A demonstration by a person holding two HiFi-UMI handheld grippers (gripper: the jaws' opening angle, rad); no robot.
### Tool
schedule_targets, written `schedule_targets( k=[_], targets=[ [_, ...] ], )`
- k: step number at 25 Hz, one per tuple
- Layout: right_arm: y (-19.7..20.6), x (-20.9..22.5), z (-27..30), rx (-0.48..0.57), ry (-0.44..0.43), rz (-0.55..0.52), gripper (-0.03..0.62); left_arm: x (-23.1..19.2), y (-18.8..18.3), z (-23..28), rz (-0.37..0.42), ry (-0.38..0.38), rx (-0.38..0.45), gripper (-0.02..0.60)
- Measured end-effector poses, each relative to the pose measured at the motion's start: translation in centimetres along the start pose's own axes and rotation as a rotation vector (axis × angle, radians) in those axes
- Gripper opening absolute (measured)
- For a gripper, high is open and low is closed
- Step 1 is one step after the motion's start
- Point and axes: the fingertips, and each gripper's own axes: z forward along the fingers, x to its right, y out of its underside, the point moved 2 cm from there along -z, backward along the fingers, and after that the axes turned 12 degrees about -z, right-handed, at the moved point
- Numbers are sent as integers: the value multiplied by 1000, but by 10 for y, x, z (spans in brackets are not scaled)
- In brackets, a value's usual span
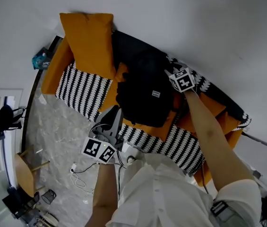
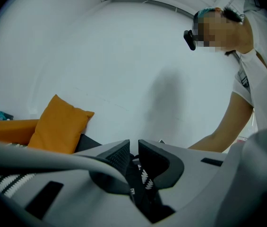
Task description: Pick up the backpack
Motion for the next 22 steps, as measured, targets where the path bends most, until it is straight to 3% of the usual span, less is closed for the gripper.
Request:
schedule_targets(
  k=[6, 12, 22],
  targets=[
    [5, 1, 25, -51, -7, -19, 196, 10, 4, -4, -1, -2, -5, 60],
    [-2, -8, 26, -31, 3, 29, 59, 12, 5, -18, 6, -23, -7, 60],
    [-24, -50, -26, 70, -21, 12, 40, 36, -12, -35, 29, -7, 4, 60]
  ],
)
